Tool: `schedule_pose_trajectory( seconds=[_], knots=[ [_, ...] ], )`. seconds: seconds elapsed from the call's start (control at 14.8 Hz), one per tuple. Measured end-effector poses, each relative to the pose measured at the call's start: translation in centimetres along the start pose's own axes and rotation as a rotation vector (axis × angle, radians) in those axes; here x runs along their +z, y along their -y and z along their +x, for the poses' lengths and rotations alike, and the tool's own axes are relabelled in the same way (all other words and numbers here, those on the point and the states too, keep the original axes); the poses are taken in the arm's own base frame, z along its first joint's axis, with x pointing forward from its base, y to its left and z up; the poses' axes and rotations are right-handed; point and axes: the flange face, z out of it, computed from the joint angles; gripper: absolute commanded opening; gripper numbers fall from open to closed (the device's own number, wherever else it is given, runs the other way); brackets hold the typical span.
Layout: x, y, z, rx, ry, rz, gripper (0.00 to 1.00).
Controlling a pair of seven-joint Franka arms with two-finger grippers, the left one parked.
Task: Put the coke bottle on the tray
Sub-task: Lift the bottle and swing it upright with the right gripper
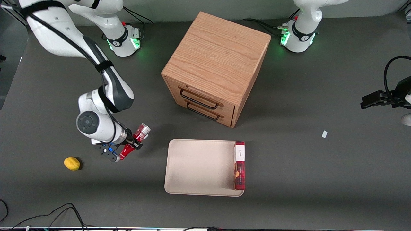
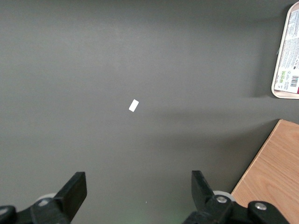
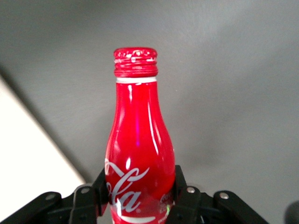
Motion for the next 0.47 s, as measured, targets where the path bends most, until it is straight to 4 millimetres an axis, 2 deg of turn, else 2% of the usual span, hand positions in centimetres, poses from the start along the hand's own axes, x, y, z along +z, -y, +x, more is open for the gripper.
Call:
schedule_pose_trajectory(
  seconds=[0.27, 0.47],
  knots=[
    [-11.7, 2.9, -1.5, -0.132, -0.019, 0.04, 0.12],
    [-17.5, 4.1, -2.5, -0.285, -0.06, 0.102, 0.13]
  ],
)
